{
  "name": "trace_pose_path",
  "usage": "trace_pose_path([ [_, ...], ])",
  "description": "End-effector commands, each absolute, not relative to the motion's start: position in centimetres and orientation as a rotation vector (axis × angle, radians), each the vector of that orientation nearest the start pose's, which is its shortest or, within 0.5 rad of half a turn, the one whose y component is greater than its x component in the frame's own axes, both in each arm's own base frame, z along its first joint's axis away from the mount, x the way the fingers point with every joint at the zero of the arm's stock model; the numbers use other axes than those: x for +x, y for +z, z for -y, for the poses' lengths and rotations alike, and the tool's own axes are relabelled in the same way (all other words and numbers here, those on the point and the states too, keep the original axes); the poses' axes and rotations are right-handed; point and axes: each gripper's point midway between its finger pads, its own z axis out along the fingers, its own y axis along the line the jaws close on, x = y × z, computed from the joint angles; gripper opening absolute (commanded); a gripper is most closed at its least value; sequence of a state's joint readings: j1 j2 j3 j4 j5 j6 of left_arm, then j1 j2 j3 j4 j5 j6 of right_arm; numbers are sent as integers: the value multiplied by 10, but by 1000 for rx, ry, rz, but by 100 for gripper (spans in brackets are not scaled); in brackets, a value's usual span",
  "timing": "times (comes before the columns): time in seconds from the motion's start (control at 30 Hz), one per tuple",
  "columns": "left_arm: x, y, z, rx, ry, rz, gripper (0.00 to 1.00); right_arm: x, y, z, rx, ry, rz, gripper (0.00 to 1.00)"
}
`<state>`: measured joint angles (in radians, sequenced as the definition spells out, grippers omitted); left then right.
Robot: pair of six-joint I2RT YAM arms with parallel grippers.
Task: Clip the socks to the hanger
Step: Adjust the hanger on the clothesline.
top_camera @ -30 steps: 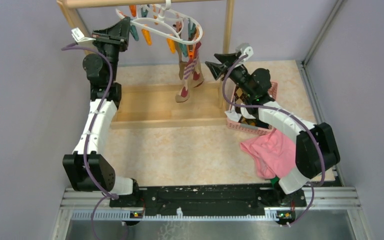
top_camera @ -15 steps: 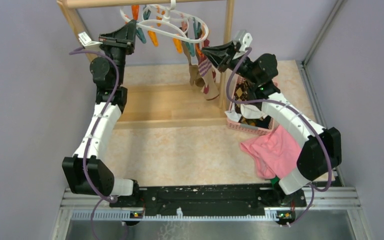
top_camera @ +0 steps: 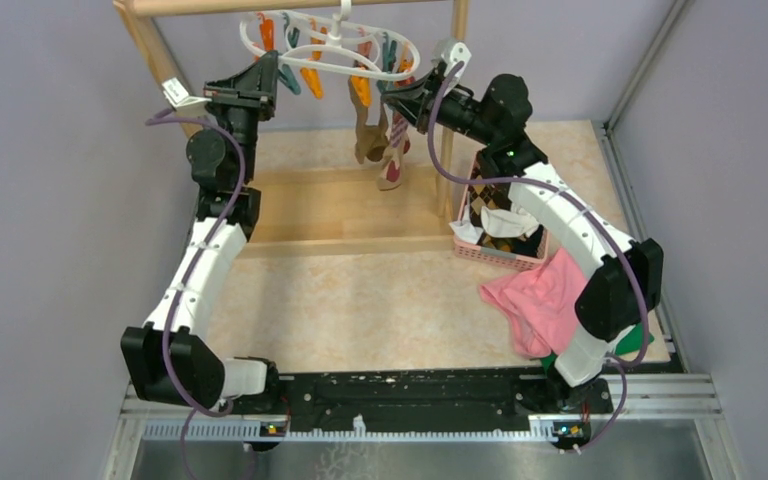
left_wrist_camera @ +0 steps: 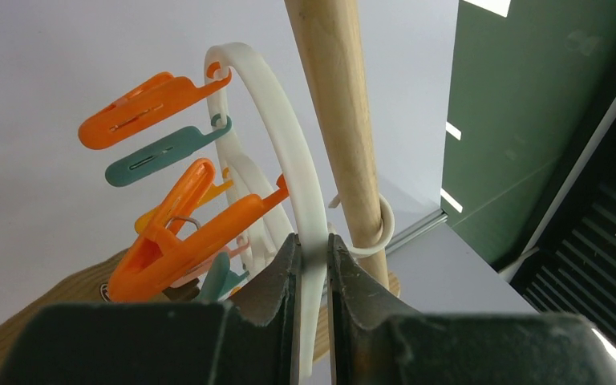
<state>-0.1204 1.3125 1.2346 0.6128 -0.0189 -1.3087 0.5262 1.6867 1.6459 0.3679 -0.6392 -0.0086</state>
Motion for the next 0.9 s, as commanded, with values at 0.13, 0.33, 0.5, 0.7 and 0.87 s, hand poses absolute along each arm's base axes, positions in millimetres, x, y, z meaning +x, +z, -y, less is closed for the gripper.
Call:
trace_pose_path([
  [0.13,383,540,101,-634,-1336,-817,1,408,470,-353,-835,806,-1072,5],
  [0.33,366,546,118,-592,-1302,-799,2,404,469,-351,-846,818,-1066,6],
  [0.5,355,550,126,-558,-1255,-779,3,393,462,-341,-847,846,-1061,12],
  [0.7,353,549,137,-529,-1208,-784,6,385,454,-326,-825,859,-1064,21],
  [0.87,359,546,151,-486,-1178,-809,9,385,451,-311,-783,872,-1072,22],
])
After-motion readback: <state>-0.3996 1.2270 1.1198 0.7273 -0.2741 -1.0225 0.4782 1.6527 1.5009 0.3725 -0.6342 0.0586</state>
